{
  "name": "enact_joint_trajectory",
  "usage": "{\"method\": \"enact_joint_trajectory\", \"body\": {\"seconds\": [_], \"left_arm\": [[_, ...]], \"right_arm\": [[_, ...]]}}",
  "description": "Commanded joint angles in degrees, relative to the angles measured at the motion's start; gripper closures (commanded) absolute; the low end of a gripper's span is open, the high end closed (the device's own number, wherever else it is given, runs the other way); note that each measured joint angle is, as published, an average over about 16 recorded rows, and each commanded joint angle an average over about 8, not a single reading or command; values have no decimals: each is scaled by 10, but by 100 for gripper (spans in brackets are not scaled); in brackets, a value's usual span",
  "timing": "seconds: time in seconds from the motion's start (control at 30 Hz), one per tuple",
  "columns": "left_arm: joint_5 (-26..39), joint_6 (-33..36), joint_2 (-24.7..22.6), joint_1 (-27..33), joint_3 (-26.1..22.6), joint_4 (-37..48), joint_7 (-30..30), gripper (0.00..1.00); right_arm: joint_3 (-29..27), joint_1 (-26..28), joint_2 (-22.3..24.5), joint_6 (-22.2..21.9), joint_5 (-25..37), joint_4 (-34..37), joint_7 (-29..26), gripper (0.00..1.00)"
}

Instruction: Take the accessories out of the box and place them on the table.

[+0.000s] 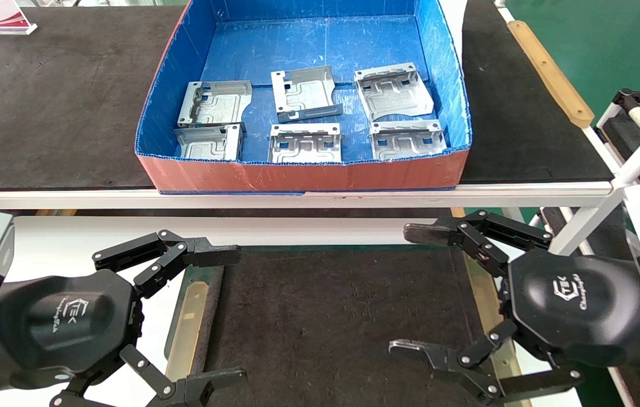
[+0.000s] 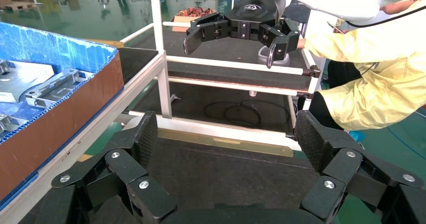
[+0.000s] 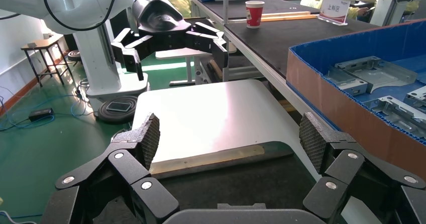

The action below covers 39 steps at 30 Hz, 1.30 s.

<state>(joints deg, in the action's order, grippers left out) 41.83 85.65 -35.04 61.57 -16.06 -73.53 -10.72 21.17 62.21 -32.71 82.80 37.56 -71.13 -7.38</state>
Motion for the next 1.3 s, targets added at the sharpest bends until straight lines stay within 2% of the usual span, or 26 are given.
{"method": "enact_joint_trajectory", "body": {"seconds": [0.03, 0.77, 1.0, 1.3], "left_arm": [[0, 0, 0, 0, 0, 0, 0, 0], [21, -16, -3, 5, -9, 5, -12, 0], [54, -69, -16, 23, -19, 8, -40, 0], [124, -159, -54, 77, -46, 24, -98, 0]], "right_arm": [[0, 0, 0, 0, 0, 0, 0, 0], [0, 0, 0, 0, 0, 0, 0, 0], [0, 0, 0, 0, 0, 0, 0, 0], [0, 0, 0, 0, 0, 0, 0, 0]]}}
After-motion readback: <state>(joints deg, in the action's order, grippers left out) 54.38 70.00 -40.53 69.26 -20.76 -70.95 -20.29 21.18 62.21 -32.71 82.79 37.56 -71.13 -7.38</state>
